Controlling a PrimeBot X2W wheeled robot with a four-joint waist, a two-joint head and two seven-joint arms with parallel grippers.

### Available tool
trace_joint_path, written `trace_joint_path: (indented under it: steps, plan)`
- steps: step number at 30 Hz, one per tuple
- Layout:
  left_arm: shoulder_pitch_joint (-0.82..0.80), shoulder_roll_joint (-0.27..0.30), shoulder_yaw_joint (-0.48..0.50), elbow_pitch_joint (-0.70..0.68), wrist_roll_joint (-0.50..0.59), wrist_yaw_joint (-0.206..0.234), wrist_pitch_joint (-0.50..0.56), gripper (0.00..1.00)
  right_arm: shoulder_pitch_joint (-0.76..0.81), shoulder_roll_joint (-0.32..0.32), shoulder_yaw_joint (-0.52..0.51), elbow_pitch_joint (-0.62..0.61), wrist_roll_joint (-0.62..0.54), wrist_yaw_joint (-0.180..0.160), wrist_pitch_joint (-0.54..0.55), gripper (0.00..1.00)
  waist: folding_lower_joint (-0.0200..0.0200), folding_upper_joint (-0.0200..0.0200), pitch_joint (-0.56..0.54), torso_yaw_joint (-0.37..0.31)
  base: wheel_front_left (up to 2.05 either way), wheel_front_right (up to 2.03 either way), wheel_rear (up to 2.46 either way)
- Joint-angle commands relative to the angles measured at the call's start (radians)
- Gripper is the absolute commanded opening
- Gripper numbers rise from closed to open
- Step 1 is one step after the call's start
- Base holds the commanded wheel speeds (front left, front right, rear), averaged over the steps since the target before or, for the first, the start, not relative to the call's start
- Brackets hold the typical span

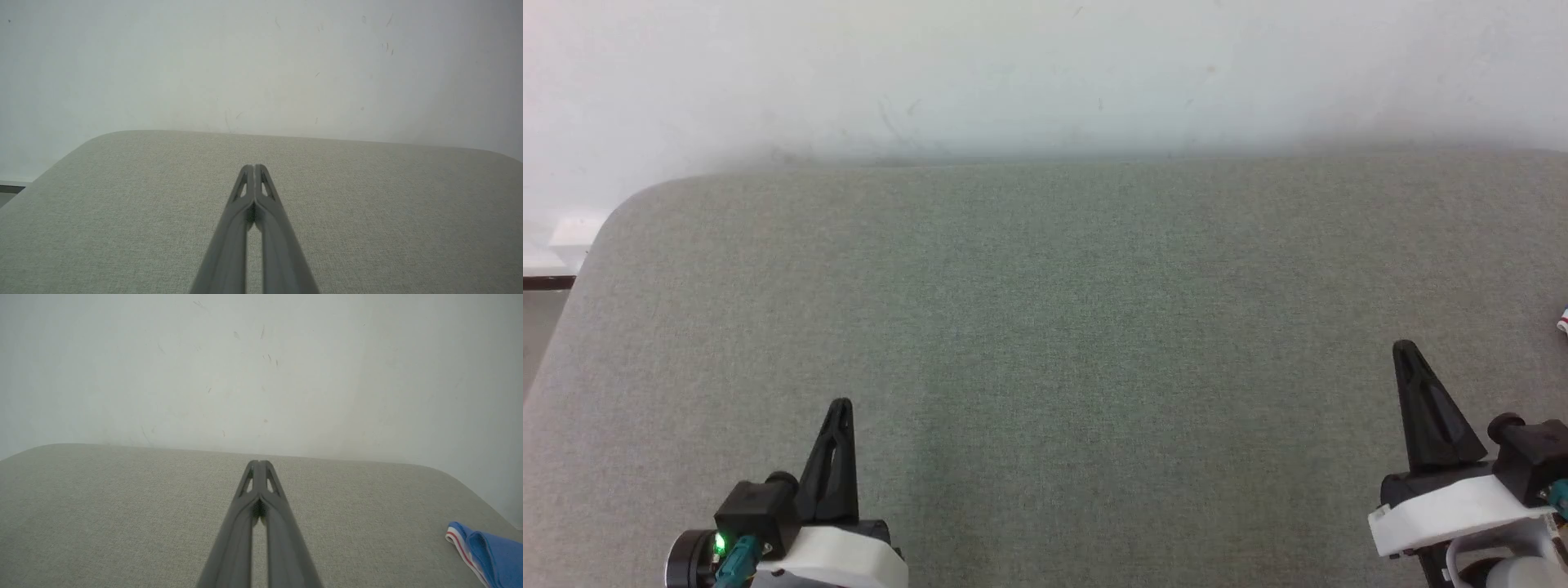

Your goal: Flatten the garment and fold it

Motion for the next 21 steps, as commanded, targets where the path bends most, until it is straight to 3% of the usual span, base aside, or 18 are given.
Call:
trace_joint_path:
  steps: [1,21]
  plan:
    - [-0.019,0.0,0.005,-0.003,0.01,-0.004,0.006,0.0,-0.006,0.007,0.005,-0.003,-0.015,0.0,0.006,0.0,0.0,-0.0001,-0.001,0.0,0.0,0.0,0.0]
    - [-0.033,-0.001,0.011,-0.005,0.034,-0.007,0.046,0.0,-0.01,0.022,0.015,-0.006,-0.04,-0.001,0.047,0.0,-0.0001,-0.0001,-0.013,-0.001,0.0,0.0,0.0]
